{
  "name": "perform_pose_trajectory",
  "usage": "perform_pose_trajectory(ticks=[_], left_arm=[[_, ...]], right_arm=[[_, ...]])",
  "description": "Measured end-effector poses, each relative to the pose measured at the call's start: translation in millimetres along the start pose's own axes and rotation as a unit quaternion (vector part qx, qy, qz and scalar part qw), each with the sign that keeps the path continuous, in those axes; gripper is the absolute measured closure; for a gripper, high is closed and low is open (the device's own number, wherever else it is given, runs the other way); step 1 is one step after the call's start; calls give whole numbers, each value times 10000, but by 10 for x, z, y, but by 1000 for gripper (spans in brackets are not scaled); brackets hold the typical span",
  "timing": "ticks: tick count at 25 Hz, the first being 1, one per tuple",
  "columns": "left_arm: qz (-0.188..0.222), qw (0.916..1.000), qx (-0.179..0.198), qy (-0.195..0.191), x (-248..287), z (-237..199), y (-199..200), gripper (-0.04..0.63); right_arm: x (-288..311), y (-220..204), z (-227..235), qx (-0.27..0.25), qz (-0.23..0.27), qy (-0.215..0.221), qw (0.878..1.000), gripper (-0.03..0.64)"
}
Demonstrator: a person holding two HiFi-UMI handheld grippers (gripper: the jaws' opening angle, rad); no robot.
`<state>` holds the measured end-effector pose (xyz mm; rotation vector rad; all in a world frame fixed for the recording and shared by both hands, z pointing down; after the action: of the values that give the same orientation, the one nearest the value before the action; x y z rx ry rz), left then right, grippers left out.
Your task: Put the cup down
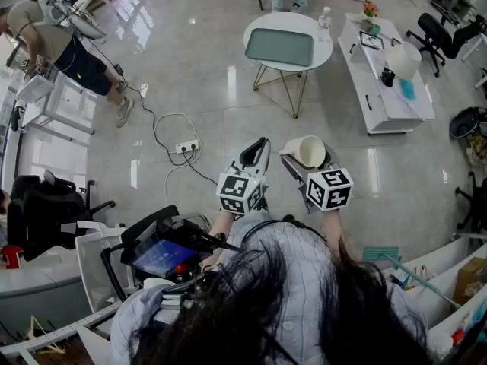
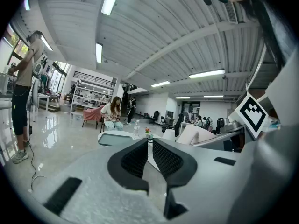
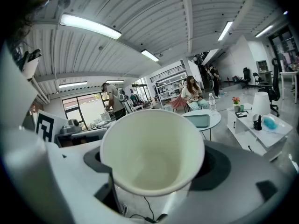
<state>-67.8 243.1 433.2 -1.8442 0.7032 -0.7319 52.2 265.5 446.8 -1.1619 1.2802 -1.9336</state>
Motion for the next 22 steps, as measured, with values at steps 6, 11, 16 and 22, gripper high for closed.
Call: perform_pose_trajectory(ticks=[6, 11, 16, 22], left_arm=[[-42, 10000, 20, -29, 7, -1, -39, 552], [-45, 10000, 27, -24, 19, -100, -33, 551], [-69, 9999, 17, -80, 72, -293, 40, 551], [-152, 9997, 99, -169, 147, -514, 120, 551]], right_arm=[[14, -29, -22, -20, -11, 6, 10000, 184], [63, -27, -14, 98, 49, -55, 9999, 184], [234, 37, -15, 146, 37, -137, 9998, 183], [453, 129, -6, 280, 99, -253, 9992, 184]])
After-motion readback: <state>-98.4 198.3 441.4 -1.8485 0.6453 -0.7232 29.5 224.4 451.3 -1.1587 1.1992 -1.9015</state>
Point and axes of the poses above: the fingertips, and each gripper's own axes: x forward along the fingers, z to its right, y out of its top, the point moved 3 cm from there along -x, backward along the fingers, and after that the axes turned 9 degrees about -x, right-handed, at the moved point
